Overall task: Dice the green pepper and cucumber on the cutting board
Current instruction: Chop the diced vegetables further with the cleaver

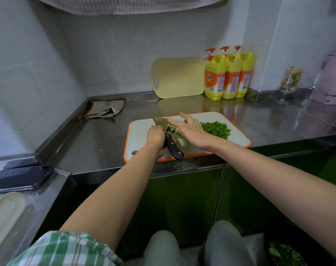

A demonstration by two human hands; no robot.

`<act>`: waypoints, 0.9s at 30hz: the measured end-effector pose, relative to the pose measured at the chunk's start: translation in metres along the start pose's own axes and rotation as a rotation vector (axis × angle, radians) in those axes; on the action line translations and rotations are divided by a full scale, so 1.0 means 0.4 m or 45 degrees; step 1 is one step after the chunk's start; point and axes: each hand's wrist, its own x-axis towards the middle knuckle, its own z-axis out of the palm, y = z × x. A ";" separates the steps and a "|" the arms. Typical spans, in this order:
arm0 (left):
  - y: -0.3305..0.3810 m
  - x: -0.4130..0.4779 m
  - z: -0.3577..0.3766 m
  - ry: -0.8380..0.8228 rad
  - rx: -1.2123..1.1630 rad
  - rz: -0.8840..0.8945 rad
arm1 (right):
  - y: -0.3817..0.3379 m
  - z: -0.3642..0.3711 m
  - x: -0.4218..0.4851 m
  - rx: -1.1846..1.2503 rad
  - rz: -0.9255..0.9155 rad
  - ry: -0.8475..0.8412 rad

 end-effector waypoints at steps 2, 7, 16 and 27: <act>-0.001 -0.006 0.011 -0.002 -0.046 -0.006 | -0.002 0.031 -0.001 -0.082 0.006 -0.085; 0.000 -0.018 0.002 0.038 -0.003 -0.038 | 0.019 0.042 -0.004 -0.119 0.168 -0.064; 0.008 -0.038 -0.032 0.023 0.046 -0.011 | -0.013 0.058 0.035 -0.137 0.040 -0.076; 0.010 -0.036 -0.085 0.032 0.136 -0.050 | -0.030 0.092 0.066 -0.285 0.121 -0.036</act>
